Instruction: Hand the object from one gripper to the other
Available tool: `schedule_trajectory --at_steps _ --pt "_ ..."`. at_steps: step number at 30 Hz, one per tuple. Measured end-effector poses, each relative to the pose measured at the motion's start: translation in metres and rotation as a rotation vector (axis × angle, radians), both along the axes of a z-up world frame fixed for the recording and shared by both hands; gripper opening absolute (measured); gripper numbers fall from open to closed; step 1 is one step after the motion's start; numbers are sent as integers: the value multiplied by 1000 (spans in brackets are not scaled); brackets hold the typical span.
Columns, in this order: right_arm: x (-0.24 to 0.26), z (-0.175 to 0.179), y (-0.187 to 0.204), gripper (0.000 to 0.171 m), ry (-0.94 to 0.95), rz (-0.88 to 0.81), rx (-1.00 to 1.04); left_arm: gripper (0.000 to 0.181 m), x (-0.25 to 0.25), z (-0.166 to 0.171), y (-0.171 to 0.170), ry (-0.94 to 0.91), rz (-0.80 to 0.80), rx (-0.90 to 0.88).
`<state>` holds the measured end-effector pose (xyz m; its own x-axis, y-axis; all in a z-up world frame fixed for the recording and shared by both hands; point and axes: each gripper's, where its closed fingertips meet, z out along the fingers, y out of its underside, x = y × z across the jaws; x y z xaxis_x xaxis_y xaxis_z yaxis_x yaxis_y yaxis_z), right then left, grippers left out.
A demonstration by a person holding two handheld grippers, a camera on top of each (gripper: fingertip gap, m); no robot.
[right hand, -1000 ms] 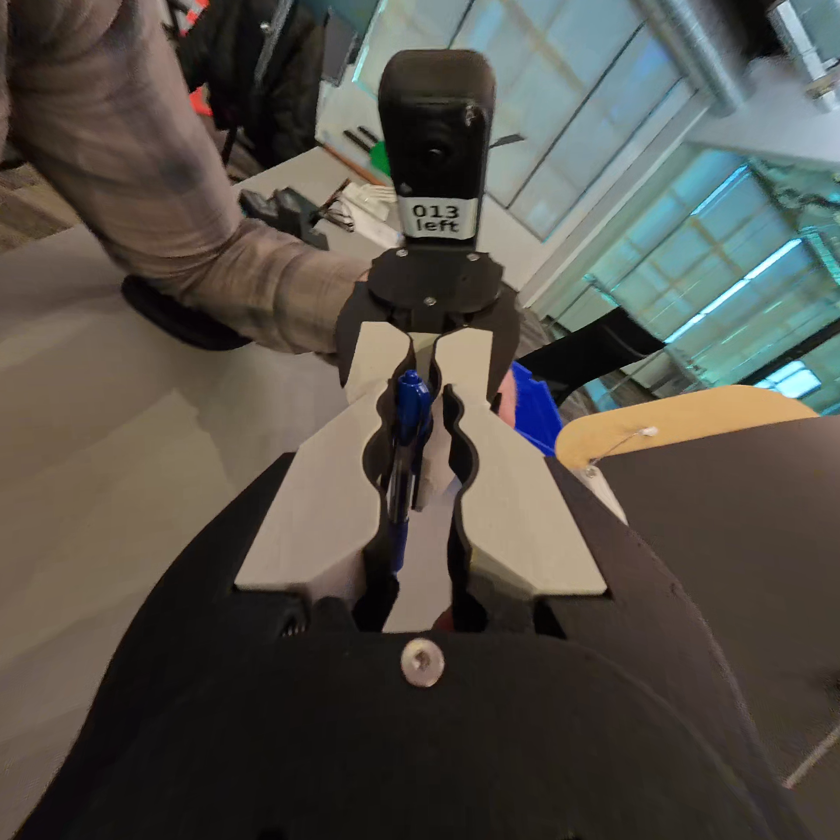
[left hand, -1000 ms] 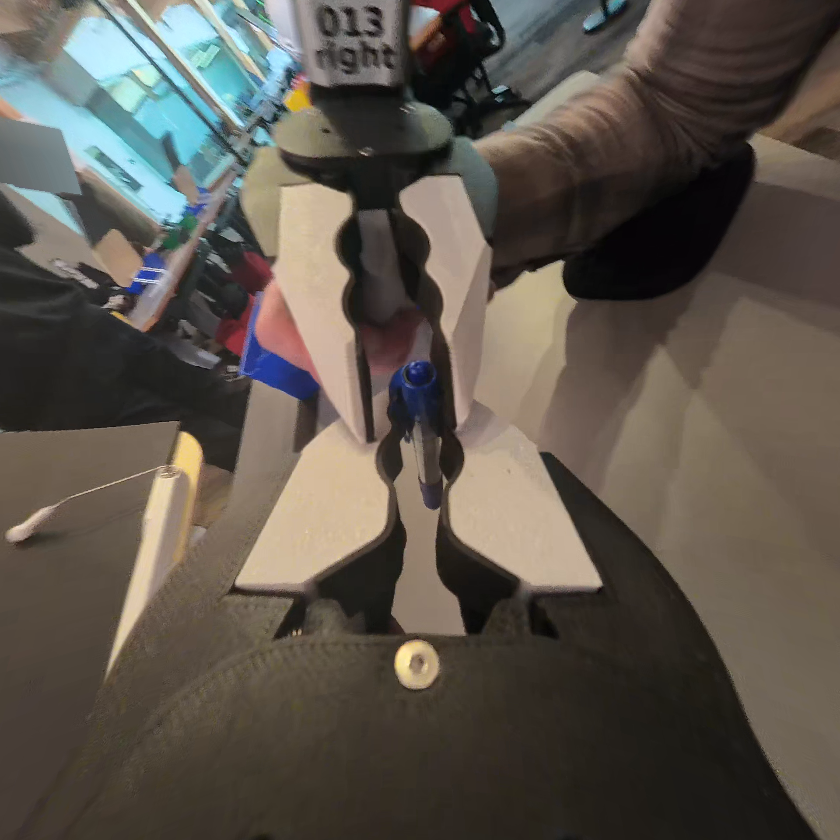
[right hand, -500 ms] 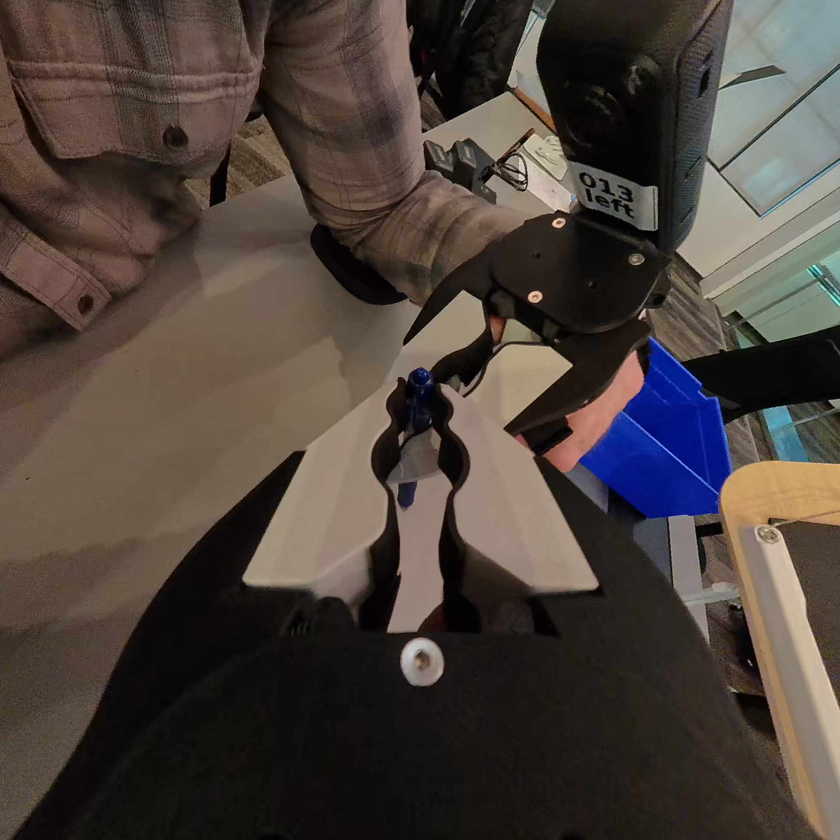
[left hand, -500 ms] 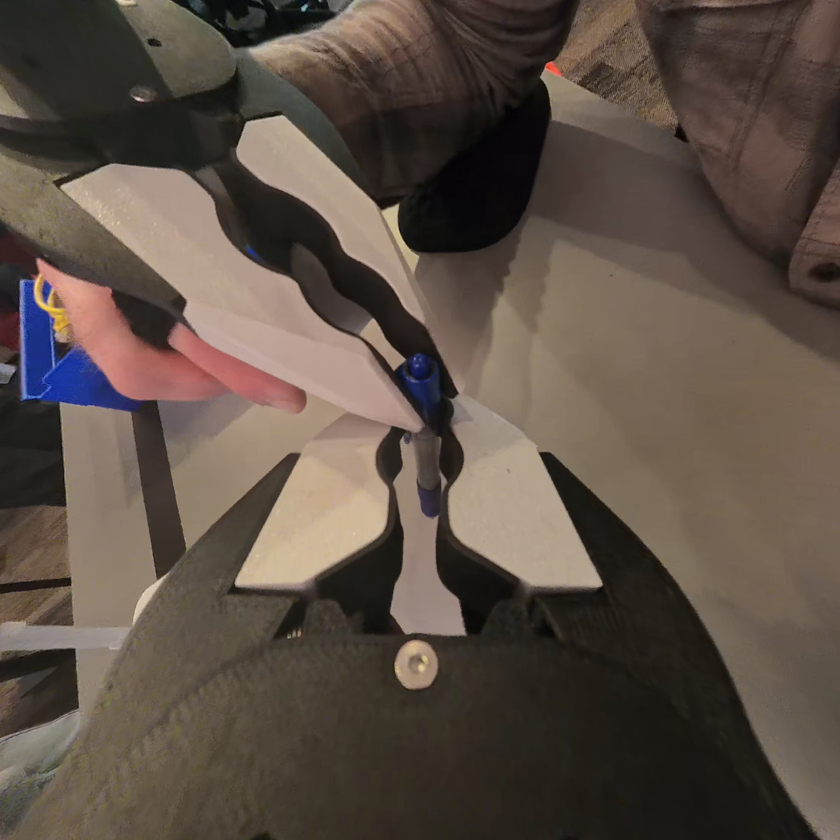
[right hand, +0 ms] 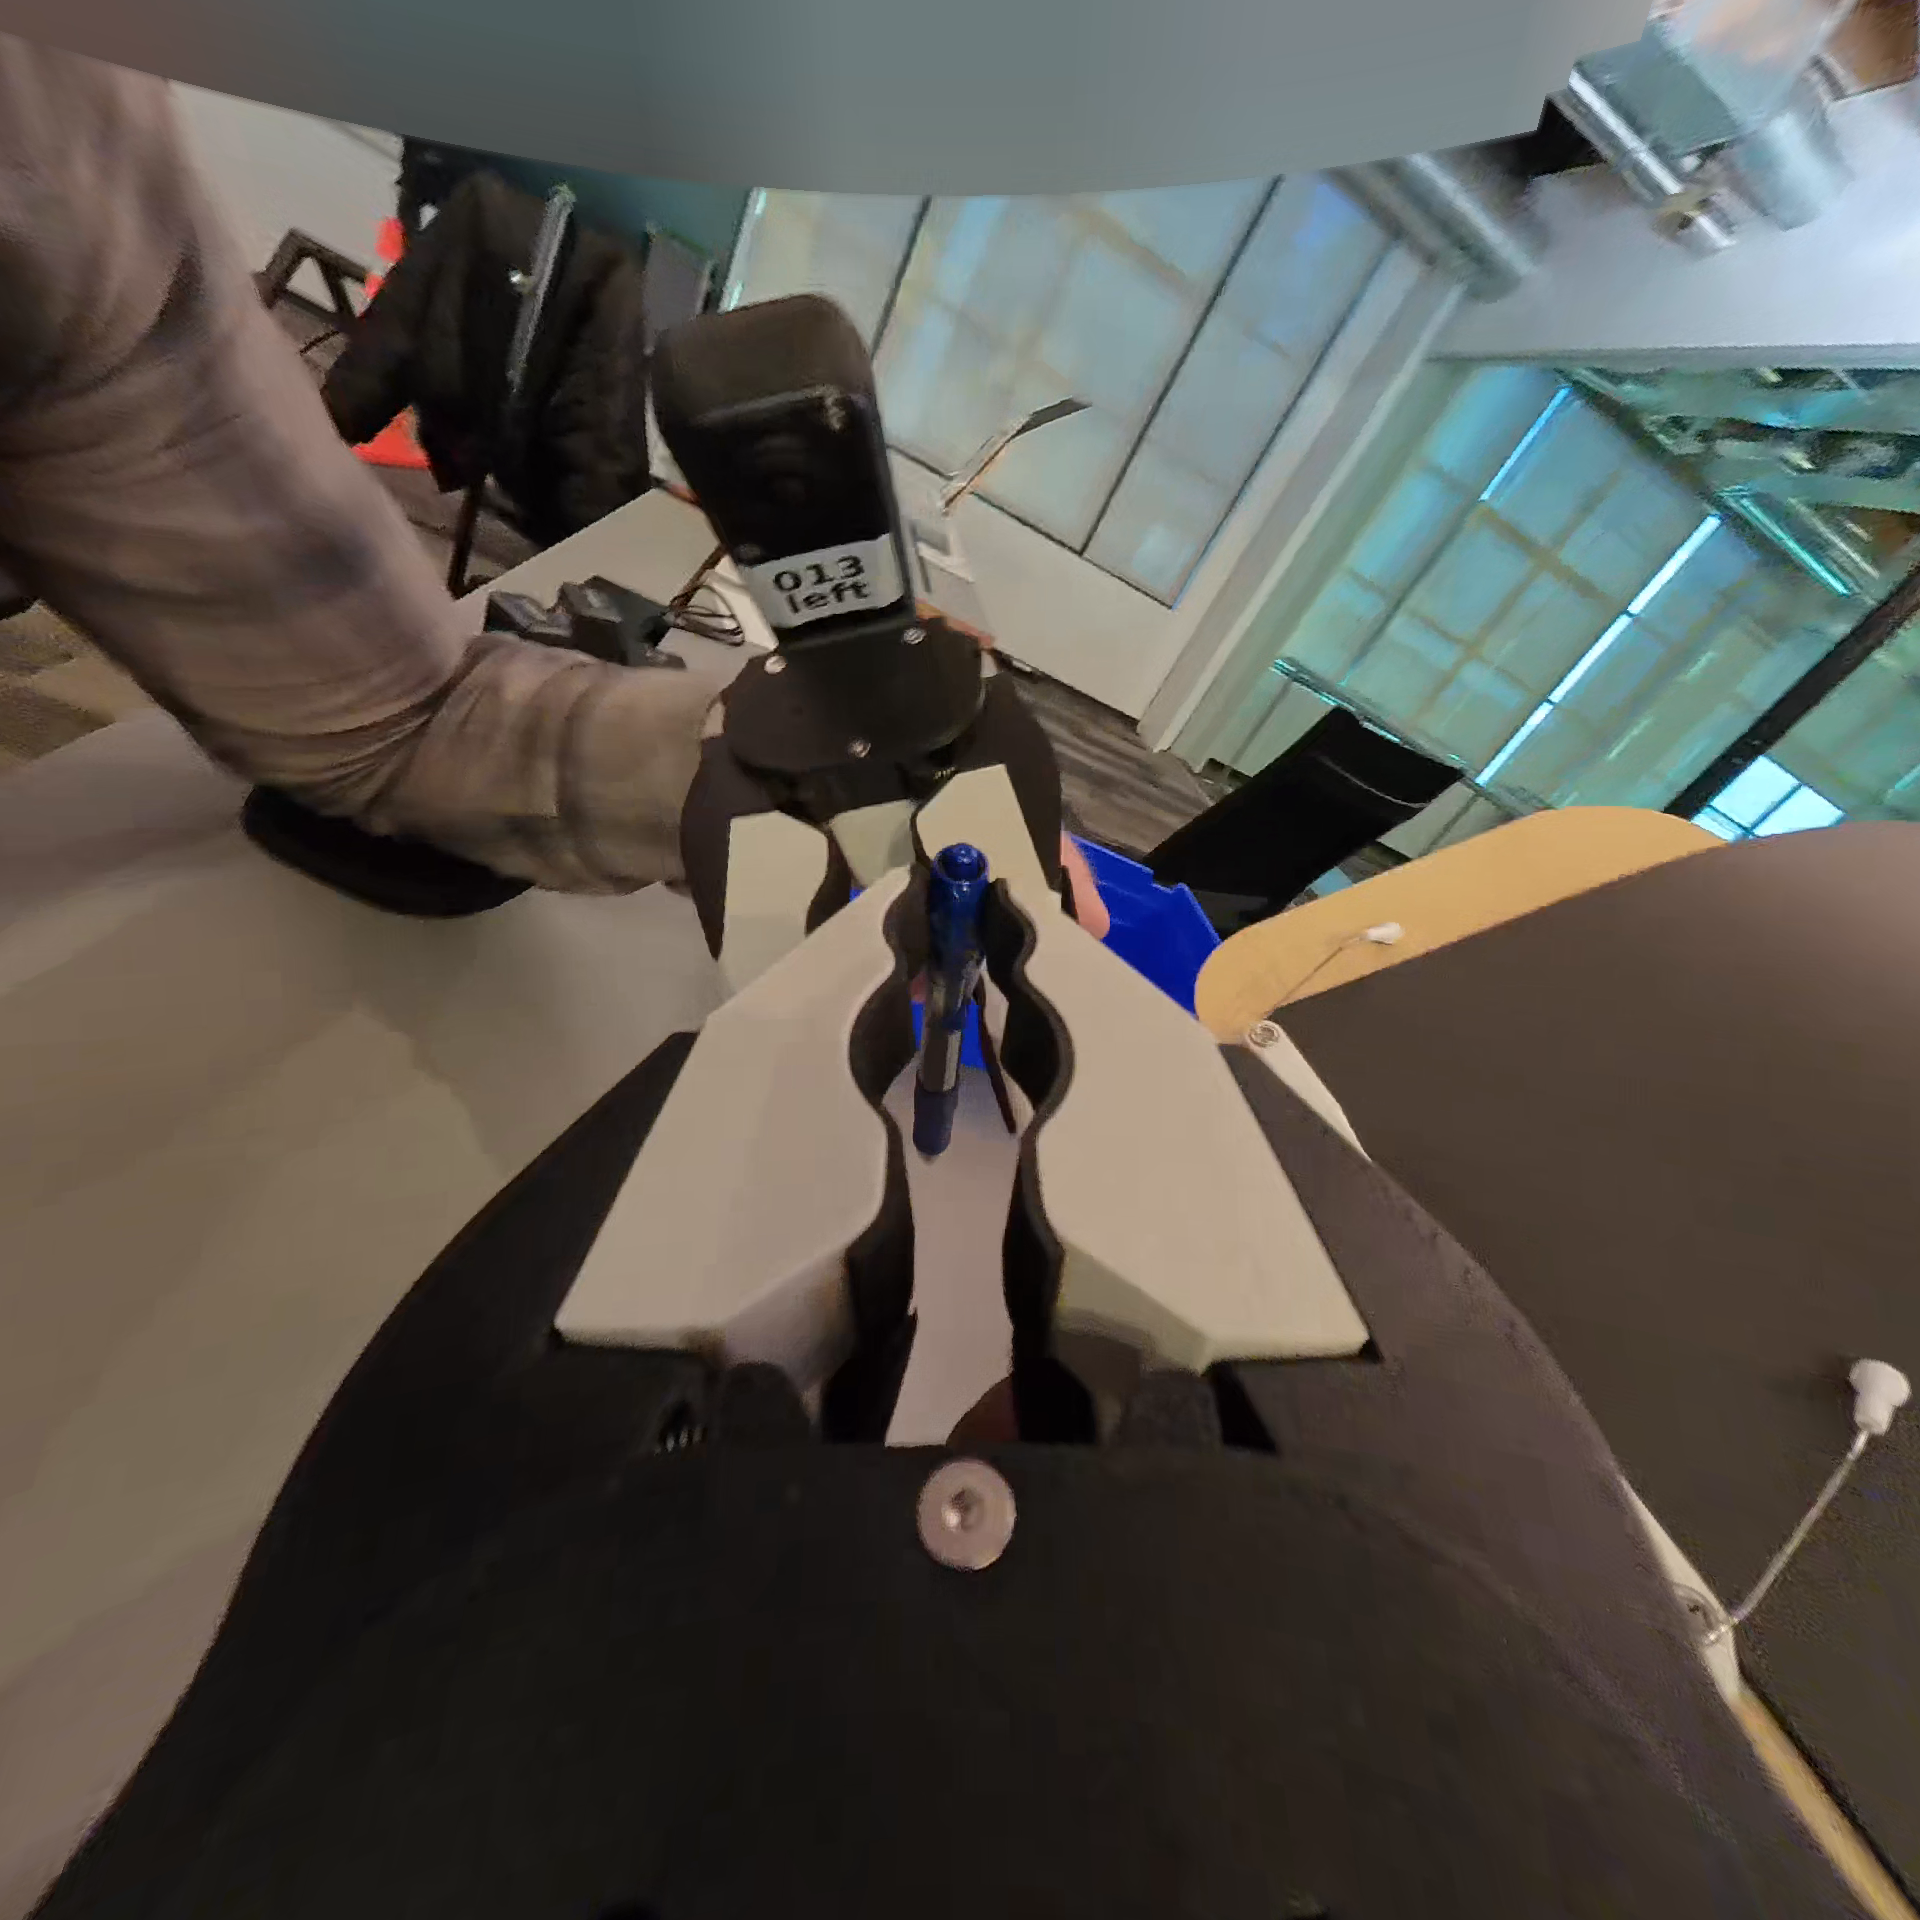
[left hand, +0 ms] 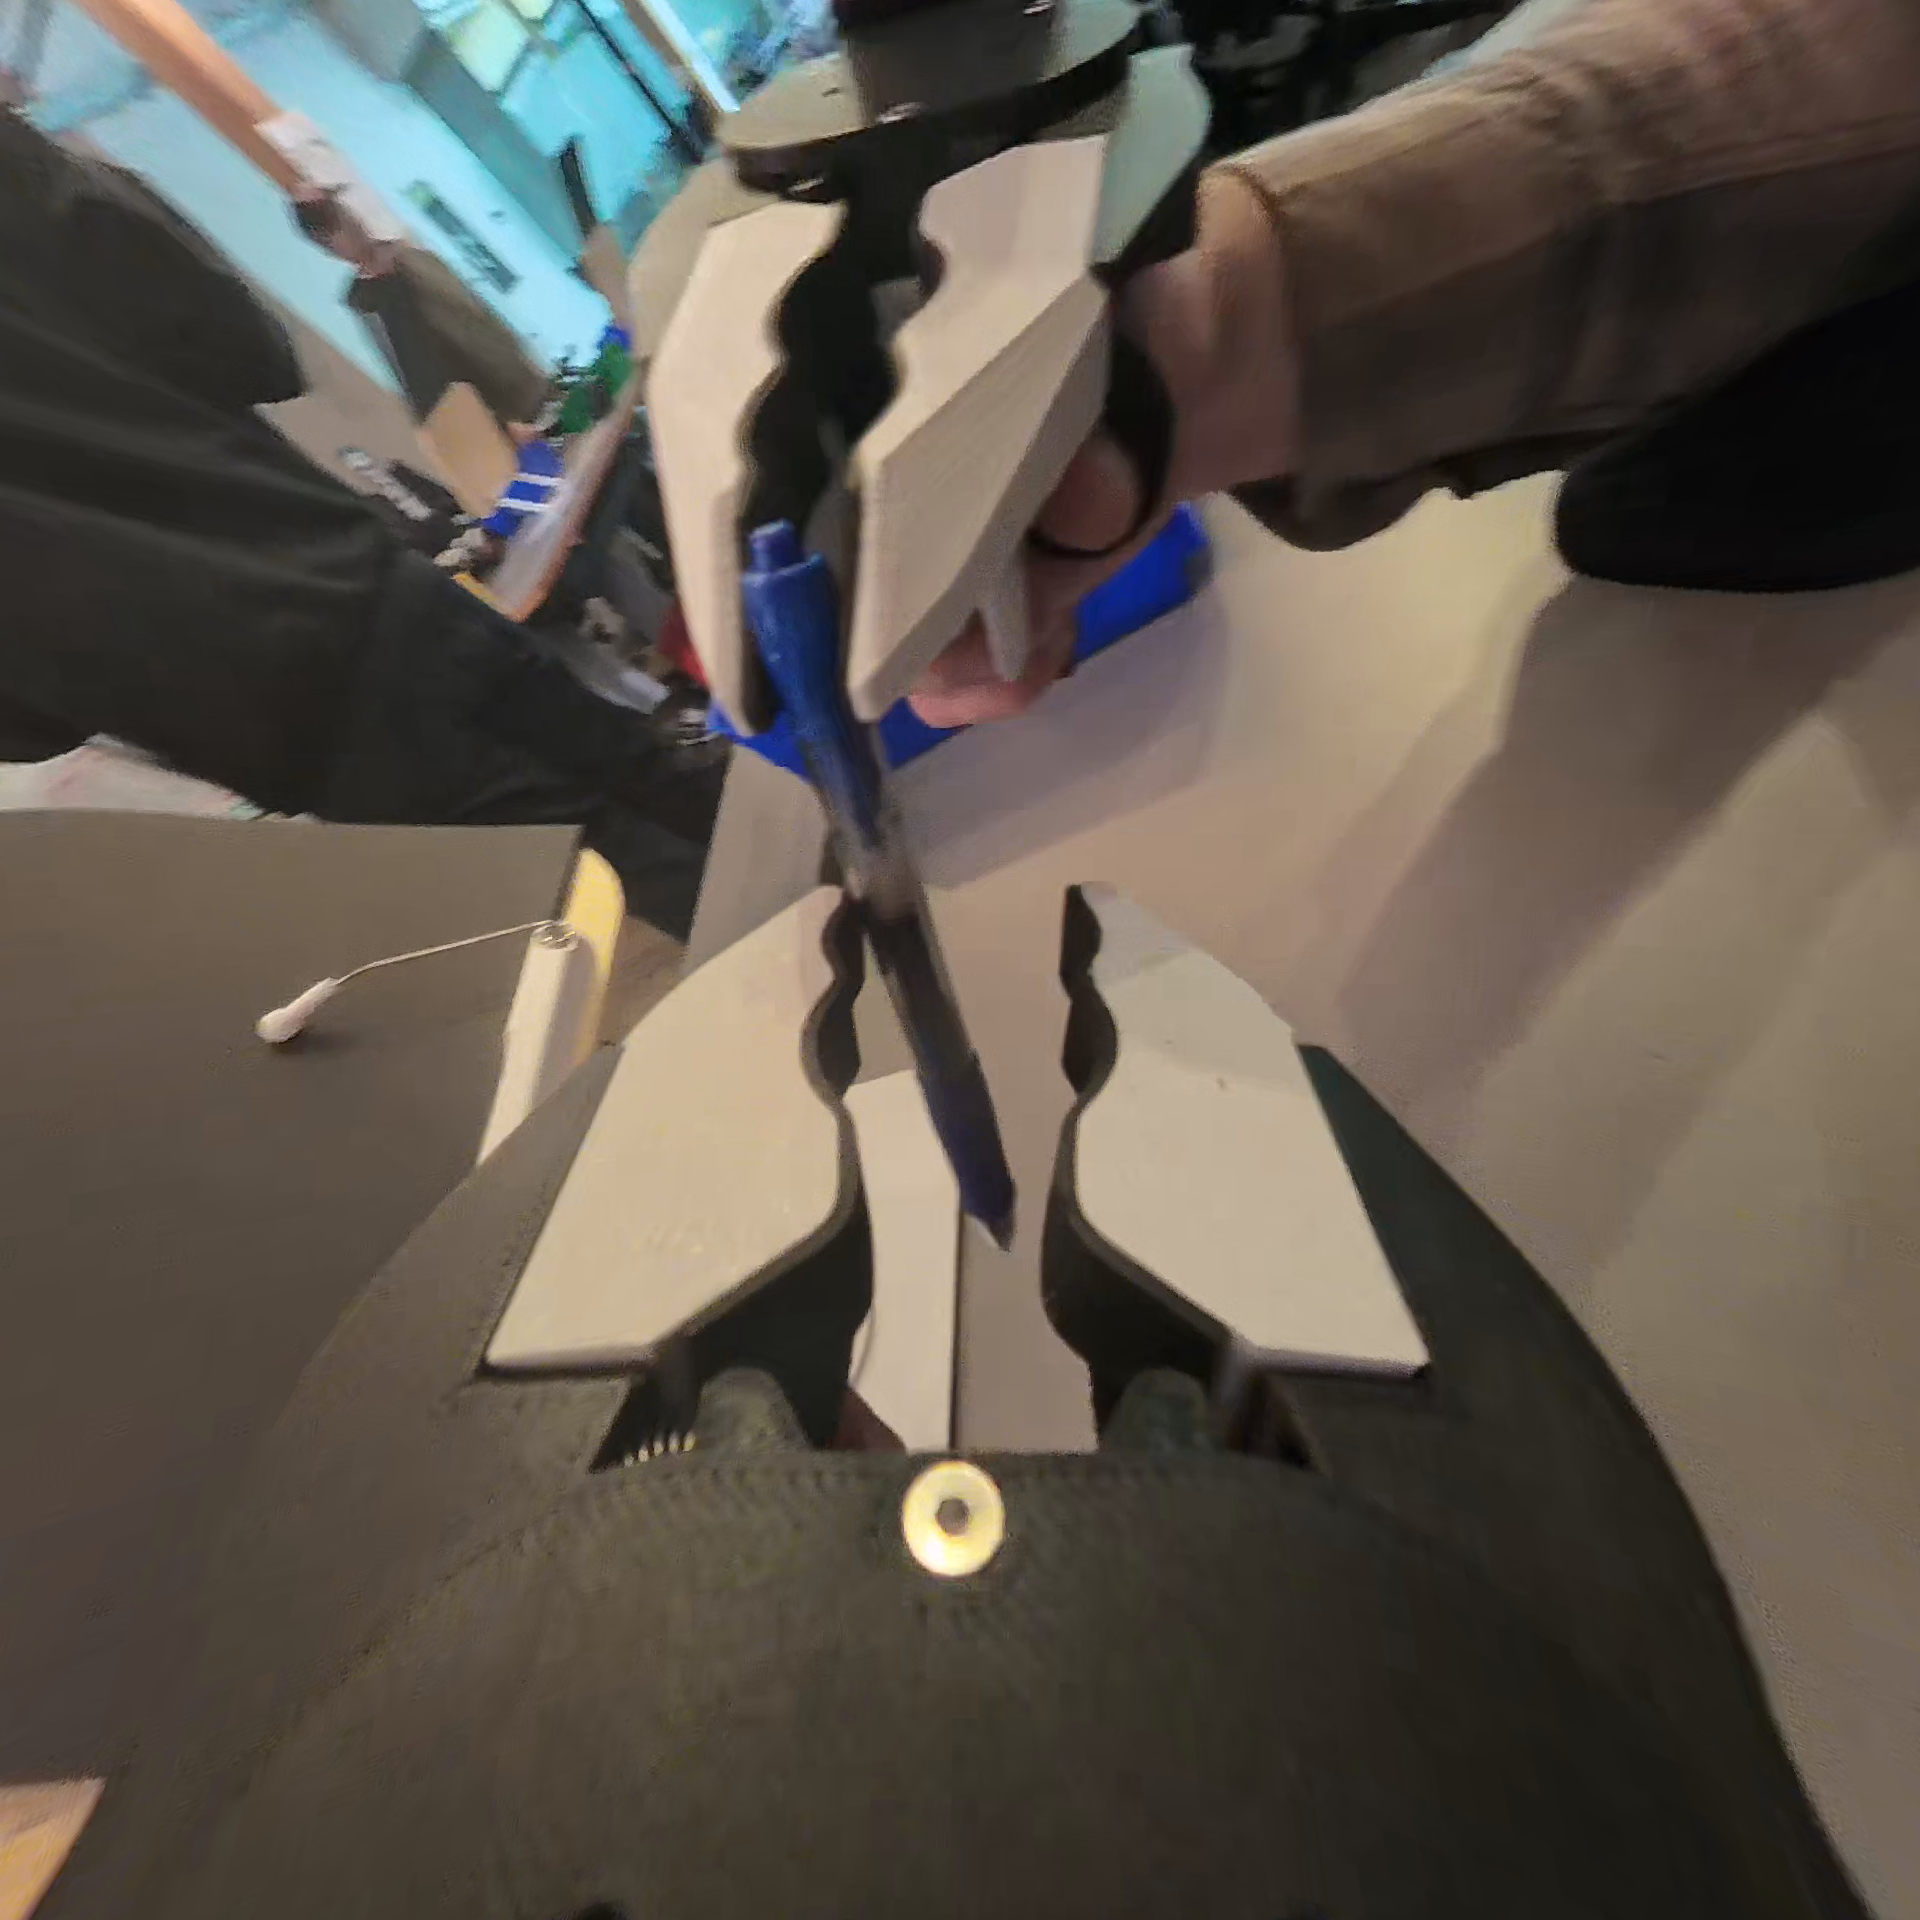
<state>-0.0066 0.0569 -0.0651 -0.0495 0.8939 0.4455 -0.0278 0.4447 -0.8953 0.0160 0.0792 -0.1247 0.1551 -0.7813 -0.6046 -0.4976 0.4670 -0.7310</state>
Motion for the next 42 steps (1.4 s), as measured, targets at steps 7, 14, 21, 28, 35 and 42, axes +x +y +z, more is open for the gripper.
schedule_trajectory --at_steps 7,14,21,28,35,42 --pt "-2 7 6 8 71 -26 -36 5 -4 13 18 -128 73 33" --pt "2 14 7 43 103 93 -306 5 -16 19 35 -79 176 289" --pt "1 5 18 49 88 154 -528 5 -16 26 36 -69 211 458" --pt "-7 -1 16 54 34 164 -605 4 -16 26 36 -46 231 510" --pt "-1 7 5 58 27 81 -316 4 -11 31 28 -160 163 374" --pt "-11 -12 0 19 -97 -106 118 5 -1 8 21 -63 88 244"
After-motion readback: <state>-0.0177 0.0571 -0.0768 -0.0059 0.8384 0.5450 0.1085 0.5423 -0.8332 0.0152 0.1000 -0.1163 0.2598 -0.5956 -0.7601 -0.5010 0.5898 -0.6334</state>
